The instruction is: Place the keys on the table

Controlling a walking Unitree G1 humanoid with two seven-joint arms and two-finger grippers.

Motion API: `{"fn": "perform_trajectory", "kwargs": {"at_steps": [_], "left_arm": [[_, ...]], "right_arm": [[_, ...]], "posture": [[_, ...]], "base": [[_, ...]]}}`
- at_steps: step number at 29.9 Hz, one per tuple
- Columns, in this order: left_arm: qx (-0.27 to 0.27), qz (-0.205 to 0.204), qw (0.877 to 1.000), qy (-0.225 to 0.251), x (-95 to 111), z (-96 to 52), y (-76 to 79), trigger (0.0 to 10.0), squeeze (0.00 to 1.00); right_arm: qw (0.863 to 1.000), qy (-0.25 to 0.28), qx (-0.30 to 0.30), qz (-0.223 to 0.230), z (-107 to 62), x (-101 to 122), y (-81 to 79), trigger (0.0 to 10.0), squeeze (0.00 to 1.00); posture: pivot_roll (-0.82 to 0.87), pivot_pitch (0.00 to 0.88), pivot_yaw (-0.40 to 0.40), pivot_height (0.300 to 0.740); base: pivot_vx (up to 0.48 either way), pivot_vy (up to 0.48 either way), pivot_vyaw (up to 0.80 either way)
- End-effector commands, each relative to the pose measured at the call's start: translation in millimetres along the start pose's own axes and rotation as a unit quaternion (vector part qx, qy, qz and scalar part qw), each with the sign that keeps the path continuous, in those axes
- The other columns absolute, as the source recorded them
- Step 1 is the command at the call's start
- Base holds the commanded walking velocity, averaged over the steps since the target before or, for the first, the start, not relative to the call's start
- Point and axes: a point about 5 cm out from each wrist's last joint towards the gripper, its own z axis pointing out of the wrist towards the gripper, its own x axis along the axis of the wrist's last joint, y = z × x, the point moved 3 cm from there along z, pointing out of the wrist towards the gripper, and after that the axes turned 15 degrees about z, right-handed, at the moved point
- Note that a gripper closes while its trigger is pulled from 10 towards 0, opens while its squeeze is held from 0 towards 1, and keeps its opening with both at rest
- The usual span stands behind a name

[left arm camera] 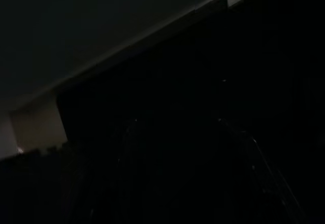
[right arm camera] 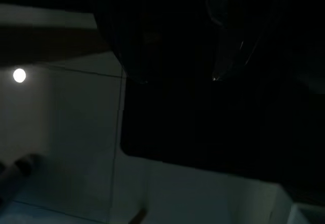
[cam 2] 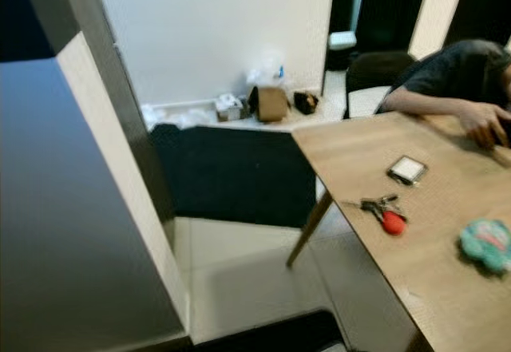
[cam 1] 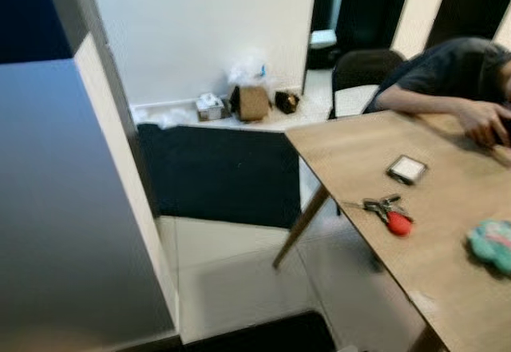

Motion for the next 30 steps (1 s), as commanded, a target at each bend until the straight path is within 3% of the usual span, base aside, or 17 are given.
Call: {"fn": "perform_trajectory", "kwargs": {"at_steps": [1, 30], "left_arm": [[-0.010, -0.002, 1.000, -0.019, -11.0, -3.6, 6.2, 10.0, 0.00], [-0.011, -0.003, 1.000, -0.020, -11.9, -4.2, 6.9, 10.0, 0.00]], "right_arm": [[1.000, -0.011, 0.000, 0.003, -3.2, -7.5, -1.2, 10.0, 0.00], [1.000, -0.012, 0.001, 0.002, -3.5, -8.4, -2.2, 10.0, 0.00]], "posture": [[0.16, 0.139, -0.002, 0.740], [0.16, 0.142, -0.002, 0.740]], "base": [[0.000, 0.000, 0.80], [0.000, 0.000, 0.80]]}}
